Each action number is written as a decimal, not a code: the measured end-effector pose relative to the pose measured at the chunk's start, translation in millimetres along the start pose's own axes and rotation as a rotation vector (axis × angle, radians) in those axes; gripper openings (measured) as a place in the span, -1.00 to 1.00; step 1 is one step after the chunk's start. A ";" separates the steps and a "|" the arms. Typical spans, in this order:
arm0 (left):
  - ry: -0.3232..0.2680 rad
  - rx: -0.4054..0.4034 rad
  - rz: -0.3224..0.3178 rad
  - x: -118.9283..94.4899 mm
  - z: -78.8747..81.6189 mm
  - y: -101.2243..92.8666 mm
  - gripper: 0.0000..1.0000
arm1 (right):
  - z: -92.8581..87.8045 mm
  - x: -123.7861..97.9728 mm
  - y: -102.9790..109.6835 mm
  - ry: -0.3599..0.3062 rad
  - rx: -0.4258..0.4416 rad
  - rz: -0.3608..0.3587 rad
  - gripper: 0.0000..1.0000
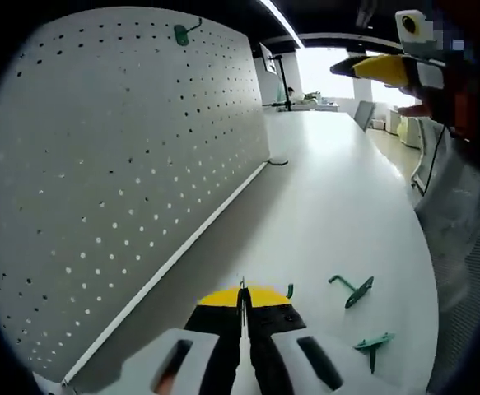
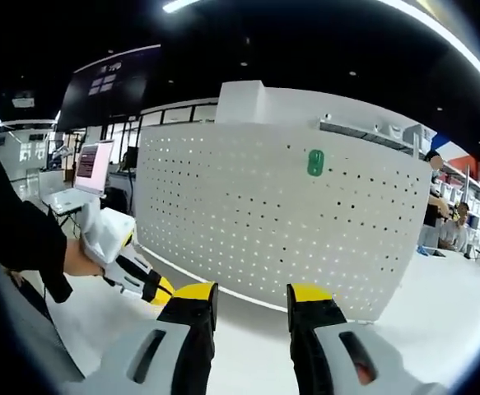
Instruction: Insert the hook assembly into the mounting plate slot until the hook locks in place.
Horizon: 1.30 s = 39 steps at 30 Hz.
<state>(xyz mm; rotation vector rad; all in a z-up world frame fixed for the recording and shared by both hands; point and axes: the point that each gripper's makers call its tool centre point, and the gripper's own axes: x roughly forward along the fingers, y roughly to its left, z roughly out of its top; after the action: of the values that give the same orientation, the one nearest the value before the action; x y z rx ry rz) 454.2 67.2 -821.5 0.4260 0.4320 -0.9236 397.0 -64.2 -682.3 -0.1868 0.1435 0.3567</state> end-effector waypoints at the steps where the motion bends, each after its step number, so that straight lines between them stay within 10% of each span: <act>1: -0.015 -0.010 0.013 -6.2 3.4 2.3 -0.97 | 3.0 -0.1 2.4 -0.006 -0.004 0.007 -0.38; 22: -0.237 -0.146 0.197 -121.5 53.9 10.5 -0.98 | 48.2 -17.7 66.0 -0.097 -0.063 0.177 -0.39; 39: -0.351 -0.225 0.207 -161.4 87.4 -10.1 -0.98 | 63.4 -29.8 116.6 -0.135 -0.092 0.329 -0.48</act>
<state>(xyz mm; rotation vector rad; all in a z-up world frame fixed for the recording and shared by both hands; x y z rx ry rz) 375.2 123.1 -665.2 0.0958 0.1631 -0.7208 334.2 46.3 -633.7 -0.2300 0.0232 0.7024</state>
